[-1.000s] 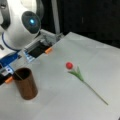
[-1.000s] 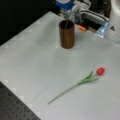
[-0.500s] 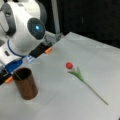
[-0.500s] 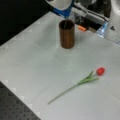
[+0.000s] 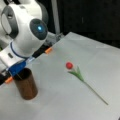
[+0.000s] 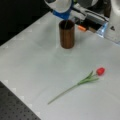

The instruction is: Flower insertion into a vase

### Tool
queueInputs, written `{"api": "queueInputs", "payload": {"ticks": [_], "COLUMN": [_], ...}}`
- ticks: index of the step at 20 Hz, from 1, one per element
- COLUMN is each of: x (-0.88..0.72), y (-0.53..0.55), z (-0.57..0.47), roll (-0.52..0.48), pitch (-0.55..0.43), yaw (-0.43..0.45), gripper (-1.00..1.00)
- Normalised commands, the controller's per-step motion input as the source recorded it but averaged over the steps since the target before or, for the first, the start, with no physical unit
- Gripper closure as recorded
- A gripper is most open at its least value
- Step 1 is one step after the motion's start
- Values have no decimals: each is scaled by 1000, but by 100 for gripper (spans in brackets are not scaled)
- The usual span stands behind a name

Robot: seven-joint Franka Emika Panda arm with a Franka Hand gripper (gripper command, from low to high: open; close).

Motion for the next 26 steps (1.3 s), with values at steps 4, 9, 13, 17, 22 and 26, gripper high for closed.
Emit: {"api": "queueInputs", "payload": {"ticks": [4,9,13,17,22,26], "x": [417,439,516,509,459,423], "y": [85,81,132,171,153,160], "z": [-170,-151,-168,-31,77,124], "roll": [22,25,62,64,36,28], "pitch": [50,46,41,83,142,191], "yaw": [-108,-129,-134,-137,-118,-113], "gripper": [100,-100,-100,-100,-100,-100]}}
